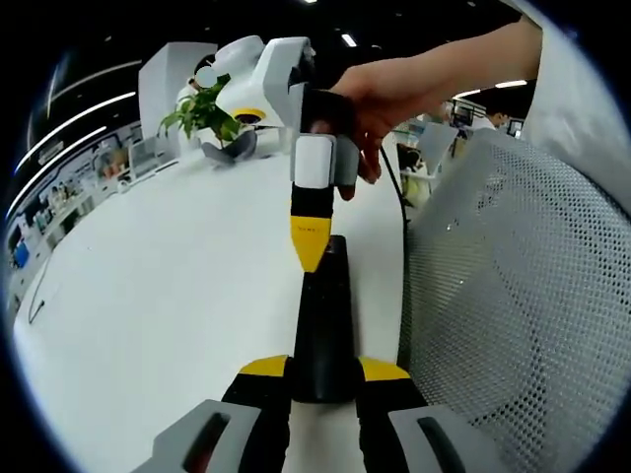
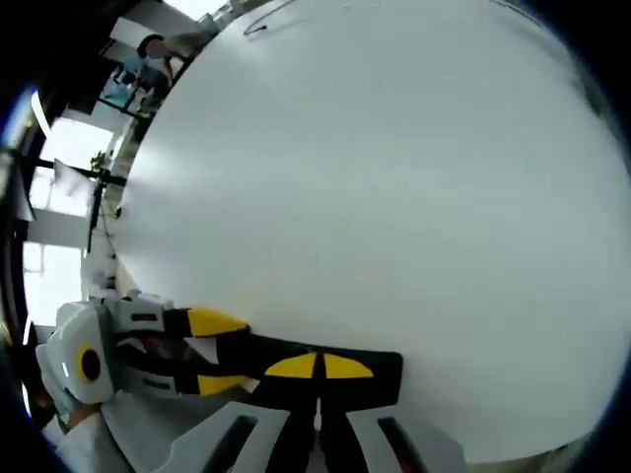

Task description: Press the specified remote control buttons in sequence, fully releasing each button before pressing the next.

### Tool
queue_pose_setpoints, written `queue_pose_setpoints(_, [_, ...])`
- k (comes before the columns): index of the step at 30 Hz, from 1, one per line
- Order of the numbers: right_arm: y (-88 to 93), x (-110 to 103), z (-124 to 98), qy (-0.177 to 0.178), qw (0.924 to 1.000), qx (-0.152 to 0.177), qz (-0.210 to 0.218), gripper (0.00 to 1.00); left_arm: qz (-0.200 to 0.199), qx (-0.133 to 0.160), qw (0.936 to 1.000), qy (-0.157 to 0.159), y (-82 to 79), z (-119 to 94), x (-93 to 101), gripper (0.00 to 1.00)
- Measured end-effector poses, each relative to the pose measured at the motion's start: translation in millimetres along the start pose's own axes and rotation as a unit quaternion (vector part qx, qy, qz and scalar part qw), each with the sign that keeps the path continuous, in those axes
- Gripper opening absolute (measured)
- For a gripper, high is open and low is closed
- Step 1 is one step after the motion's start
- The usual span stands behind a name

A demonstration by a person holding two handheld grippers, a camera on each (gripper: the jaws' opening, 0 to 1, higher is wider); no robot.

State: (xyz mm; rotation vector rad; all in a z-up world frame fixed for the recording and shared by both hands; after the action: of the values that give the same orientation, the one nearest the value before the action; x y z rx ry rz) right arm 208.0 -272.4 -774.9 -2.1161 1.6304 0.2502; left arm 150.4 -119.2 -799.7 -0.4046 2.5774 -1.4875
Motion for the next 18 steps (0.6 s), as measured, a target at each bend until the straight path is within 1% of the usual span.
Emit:
queue_pose_setpoints(4, [-0.9,-1.7,0.3,0.009,0.9998,-0.003,-0.016,0.00,0.001,-0.002,1.0000,0.002,-0.4,0.2,-0.2,0.24])
queue_pose_setpoints(6, [-1.2,-0.9,-0.4,0.004,0.9996,-0.005,-0.029,0.00,0.002,-0.004,1.0000,0.002,-0.6,0.6,-0.5,0.24])
queue_pose_setpoints(7, [-0.6,0.1,-1.6,0.000,0.9996,-0.002,-0.029,0.00,0.003,-0.004,1.0000,0.002,-0.4,0.8,-0.6,0.24])
queue_pose_setpoints(9, [0.4,3.7,-3.1,-0.016,0.9997,0.005,-0.018,0.00,0.003,-0.003,1.0000,0.002,-0.6,0.7,-0.3,0.24])
queue_pose_setpoints(10, [0.7,4.6,-3.4,-0.023,0.9997,0.011,-0.003,0.00,0.003,-0.003,1.0000,0.002,-0.6,0.7,-0.4,0.24])
queue_pose_setpoints(11, [1.2,7.1,-4.2,-0.028,0.9992,0.012,0.024,0.00,0.003,-0.003,1.0000,0.001,-0.6,0.7,-0.4,0.24])
queue_pose_setpoints(12, [1.6,8.5,-5.3,-0.032,0.9989,0.009,0.033,0.00,0.004,-0.003,1.0000,0.002,-0.5,0.8,-0.4,0.24])
queue_pose_setpoints(13, [1.2,10.5,-6.7,-0.035,0.9988,0.006,0.034,0.00,0.004,-0.003,1.0000,0.002,-0.6,0.8,-0.4,0.24])
queue_pose_setpoints(16, [-1.7,10.0,-13.1,-0.045,0.9983,0.018,0.032,0.00,0.005,-0.004,1.0000,0.002,-0.6,1.0,-0.6,0.24])
queue_pose_setpoints(18, [-1.8,7.3,-12.9,-0.051,0.9981,0.012,0.032,0.00,0.003,-0.004,1.0000,0.000,-0.7,1.0,-0.4,0.24])
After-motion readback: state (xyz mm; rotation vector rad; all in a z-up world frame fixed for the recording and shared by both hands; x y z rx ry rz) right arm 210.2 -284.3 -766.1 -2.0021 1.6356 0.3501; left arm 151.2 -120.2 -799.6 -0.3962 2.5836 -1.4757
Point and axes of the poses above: the point that each gripper's makers call its tool centre point, and the gripper's own axes: z roughly forward along the fingers, x roughly to its right, y roughly out of its underside, the point moved 9 cm from there along -z, roughly backward along the fingers, and after that the axes turned 11 degrees about x, right-handed, at the moved point
